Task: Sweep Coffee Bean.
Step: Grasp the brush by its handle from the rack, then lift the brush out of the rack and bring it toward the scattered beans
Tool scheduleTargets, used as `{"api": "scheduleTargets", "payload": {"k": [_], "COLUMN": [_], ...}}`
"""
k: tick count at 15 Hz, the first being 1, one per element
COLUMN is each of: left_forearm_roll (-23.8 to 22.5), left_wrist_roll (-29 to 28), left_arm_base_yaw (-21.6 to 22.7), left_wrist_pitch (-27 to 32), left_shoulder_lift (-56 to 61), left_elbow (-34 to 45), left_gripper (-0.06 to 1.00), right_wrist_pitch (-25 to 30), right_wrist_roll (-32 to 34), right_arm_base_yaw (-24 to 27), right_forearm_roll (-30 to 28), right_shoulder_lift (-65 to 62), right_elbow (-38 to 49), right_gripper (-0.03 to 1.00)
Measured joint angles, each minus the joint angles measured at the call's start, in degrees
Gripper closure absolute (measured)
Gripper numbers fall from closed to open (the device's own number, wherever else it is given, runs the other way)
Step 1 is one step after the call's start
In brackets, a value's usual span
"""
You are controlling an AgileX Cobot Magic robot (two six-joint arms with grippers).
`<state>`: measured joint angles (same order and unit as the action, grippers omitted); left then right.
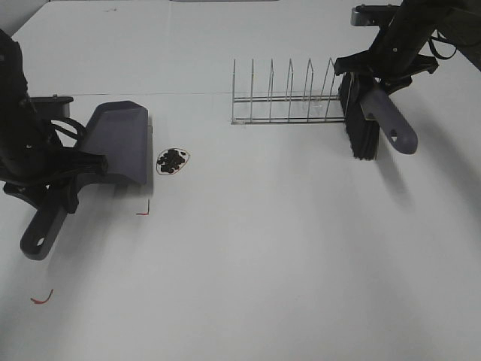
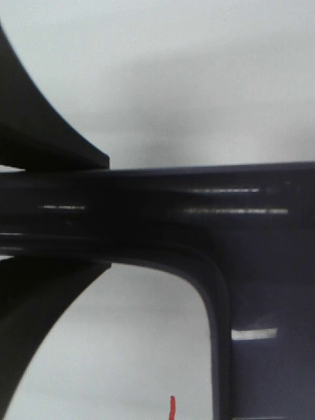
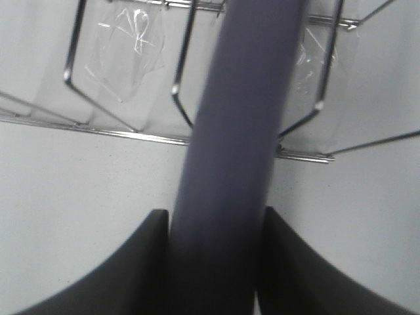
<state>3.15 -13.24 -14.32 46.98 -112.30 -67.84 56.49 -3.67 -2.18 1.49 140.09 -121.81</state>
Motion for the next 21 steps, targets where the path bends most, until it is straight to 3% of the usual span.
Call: {"api": "scheduleTargets", "payload": {"k": [10,14,16,19,21], "left_forearm_roll": [0.0,0.0,0.0,-0.2,-0.2], "left_wrist_roll": [0.0,0.0,0.0,0.0,0.0], "left_arm_base_yaw": [0.0,0.0,0.0,0.0,0.0], "left_wrist_pitch": [0.0,0.0,0.0,0.2,0.4], "left_shoulder_lift": [0.0,0.0,0.0,0.0,0.0], "left_elbow": [0.0,0.0,0.0,0.0,0.0], "left_gripper": [0.62,0.62,0.62,0.62,0.62], "right_wrist_pitch": [5.3,12.5,13.6,13.7,13.8], "right_wrist_roll": [3.7,4.2,4.2,4.2,6.5], "right_arm_base_yaw": [0.1,0.1,-0.1,-4.1,-8.9], "right_forearm_roll": [-1.5,-1.9,-1.9,-3.8,-8.4], "right_shoulder_lift": [-4.1,-11.3,-13.5,-19.1,-23.3], "right_elbow": [-6.7,-7.2,-7.0,0.3,8.1], "right_gripper": [0.68,0.68,0.68,0.68,0.68]}}
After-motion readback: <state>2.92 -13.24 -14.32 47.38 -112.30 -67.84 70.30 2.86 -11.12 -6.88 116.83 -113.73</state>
